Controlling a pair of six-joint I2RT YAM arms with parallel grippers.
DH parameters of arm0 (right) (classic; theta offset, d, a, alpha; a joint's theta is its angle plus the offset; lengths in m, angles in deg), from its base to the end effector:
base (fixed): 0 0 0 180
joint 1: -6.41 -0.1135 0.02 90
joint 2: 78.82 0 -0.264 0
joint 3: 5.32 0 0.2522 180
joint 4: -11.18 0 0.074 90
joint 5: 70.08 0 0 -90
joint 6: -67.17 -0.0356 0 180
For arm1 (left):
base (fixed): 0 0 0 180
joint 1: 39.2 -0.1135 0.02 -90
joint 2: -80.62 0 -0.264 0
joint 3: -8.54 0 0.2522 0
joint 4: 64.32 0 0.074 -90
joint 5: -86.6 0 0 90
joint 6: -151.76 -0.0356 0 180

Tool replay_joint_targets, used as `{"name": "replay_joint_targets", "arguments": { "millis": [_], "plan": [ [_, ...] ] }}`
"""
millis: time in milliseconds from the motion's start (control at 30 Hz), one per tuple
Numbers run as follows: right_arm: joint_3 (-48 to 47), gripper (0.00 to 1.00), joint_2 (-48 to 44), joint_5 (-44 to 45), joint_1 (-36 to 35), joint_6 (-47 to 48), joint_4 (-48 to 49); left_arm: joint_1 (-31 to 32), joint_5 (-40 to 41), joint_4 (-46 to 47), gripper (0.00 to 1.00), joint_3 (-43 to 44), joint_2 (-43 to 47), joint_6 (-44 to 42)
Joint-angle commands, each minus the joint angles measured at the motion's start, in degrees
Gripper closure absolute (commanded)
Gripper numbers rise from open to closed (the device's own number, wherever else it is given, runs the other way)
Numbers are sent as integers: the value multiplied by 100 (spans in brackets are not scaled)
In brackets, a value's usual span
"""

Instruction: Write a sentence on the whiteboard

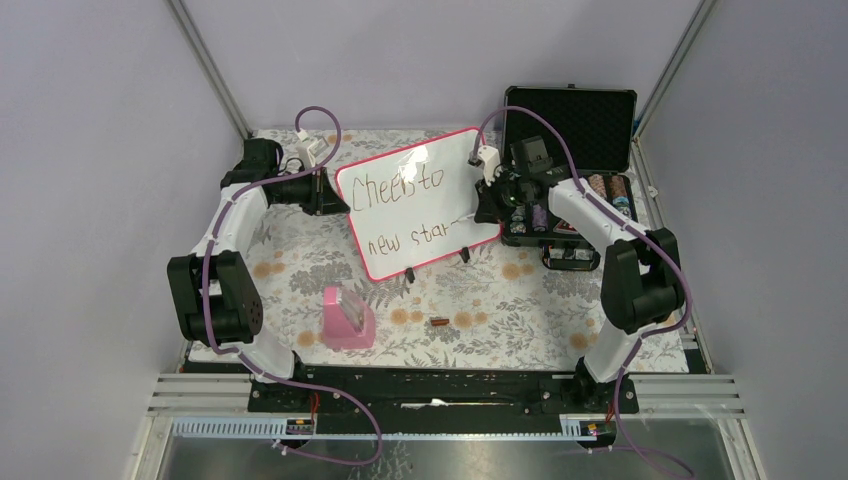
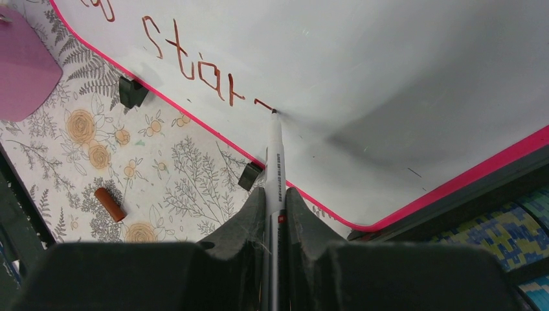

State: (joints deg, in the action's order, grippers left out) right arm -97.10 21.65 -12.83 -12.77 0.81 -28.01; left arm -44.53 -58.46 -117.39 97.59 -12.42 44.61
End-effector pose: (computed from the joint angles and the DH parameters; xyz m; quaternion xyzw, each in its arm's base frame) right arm 0.3592 0.1453 0.2579 -0.4212 0.7966 0.2495 0.3547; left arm 0.3382 0.0022 0.2804 0.2179 0.8324 -0.3857 0.3330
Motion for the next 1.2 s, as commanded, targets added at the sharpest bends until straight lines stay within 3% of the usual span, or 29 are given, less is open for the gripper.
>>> {"name": "replay_joint_targets", "arguments": {
  "millis": [0,1167],
  "plan": [
    [-99,100,-395,-358,66,115,81,129,-45,222,100,188,77,-307],
    [-190,100,50,-120,51,-55,292,129,-13,231,100,123,74,-343]
  ]
}}
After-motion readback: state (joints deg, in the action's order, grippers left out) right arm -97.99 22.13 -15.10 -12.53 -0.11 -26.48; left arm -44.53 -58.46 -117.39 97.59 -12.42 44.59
